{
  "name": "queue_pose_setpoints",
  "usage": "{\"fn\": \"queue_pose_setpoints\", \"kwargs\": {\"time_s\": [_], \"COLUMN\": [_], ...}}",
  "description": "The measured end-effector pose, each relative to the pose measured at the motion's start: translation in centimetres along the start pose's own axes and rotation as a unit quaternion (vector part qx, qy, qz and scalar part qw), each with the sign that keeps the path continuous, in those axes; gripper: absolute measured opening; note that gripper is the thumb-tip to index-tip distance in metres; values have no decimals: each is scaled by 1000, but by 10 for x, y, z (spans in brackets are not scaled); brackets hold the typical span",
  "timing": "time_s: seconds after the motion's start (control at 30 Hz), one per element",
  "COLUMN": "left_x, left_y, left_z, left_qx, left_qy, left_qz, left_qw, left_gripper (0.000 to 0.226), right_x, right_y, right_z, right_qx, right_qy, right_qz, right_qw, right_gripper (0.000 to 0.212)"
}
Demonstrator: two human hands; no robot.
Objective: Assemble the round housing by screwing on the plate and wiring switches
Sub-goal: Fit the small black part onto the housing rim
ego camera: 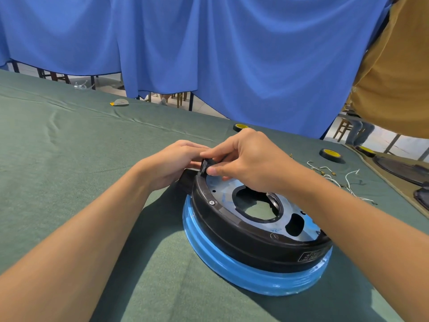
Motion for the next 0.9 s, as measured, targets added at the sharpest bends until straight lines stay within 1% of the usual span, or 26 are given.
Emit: {"fn": "queue_pose_setpoints", "kwargs": {"time_s": [0.1, 0.2, 0.27, 0.33, 0.4, 0.5, 0.6, 0.67, 0.77, 0.9], "left_x": [-1, -2, -2, -3, -4, -7, -11, -11, -10, -10], "left_y": [0, 0, 1, 1, 2, 3, 5, 5, 5, 4], "left_z": [0, 0, -1, -1, -1, -3, -4, -4, -4, -4], "left_qx": [5, 12, 14, 16, 13, 20, 40, 43, 39, 32], "left_qy": [5, 8, 10, 9, 9, 28, 49, 53, 53, 51], "left_qz": [6, 12, 17, 16, 9, 14, 38, 41, 36, 33], "left_qw": [1000, 1000, 1000, 1000, 1000, 999, 997, 997, 997, 998], "left_gripper": [39, 38, 36, 35, 33, 24, 22, 22, 22, 23], "right_x": [-5, -5, -2, 2, 5, 12, 15, 16, 17, 19], "right_y": [-3, -2, -2, -3, -6, -10, -14, -16, -18, -18], "right_z": [-1, 0, 1, 3, 3, 2, 1, 1, -1, -1], "right_qx": [-21, -22, -21, -28, -32, -30, -68, -96, -118, -129], "right_qy": [7, 3, -12, -54, -114, -215, -301, -340, -361, -354], "right_qz": [60, 57, 17, -72, -164, -283, -364, -393, -404, -395], "right_qw": [998, 998, 1000, 996, 979, 934, 879, 849, 832, 838], "right_gripper": [25, 23, 21, 18, 17, 12, 10, 13, 13, 13]}}
Point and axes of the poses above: each hand's wrist, its own z-axis away from the middle knuckle, its own y-axis out of the back of the hand, x = y × z, the point moved 4 cm from there along -z, towards the middle knuckle, and after that the axes turned 9 degrees about -y, right-handed, at the moved point
